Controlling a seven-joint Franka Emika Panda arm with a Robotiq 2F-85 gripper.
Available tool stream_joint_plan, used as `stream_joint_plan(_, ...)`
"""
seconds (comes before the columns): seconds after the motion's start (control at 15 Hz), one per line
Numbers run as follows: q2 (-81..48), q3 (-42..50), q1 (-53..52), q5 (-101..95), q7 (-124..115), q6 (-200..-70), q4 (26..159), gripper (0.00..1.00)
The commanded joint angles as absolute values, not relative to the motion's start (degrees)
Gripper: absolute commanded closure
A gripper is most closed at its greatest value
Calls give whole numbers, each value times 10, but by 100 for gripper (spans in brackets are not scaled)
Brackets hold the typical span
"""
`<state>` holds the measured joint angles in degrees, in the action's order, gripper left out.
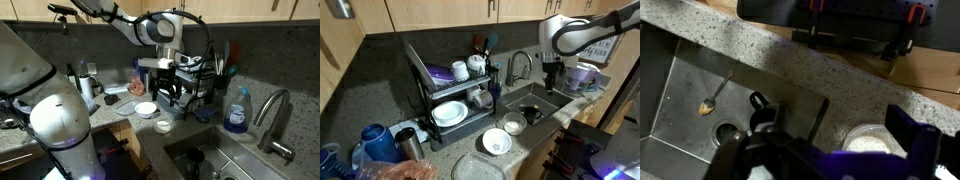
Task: Pour the contents in the clear bowl into the white bowl
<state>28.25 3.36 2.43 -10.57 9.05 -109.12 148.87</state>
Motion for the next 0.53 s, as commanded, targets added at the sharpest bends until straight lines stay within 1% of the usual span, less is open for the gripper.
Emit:
stream_joint_plan(0.0, 242, 24, 16, -96, 64, -1108, 1487, 0)
stream_joint_plan(0.2, 203, 24, 11, -84, 56, -1131, 1486, 0)
stream_joint_plan(0.47, 168, 39, 17, -45, 53, -1200, 1503, 0)
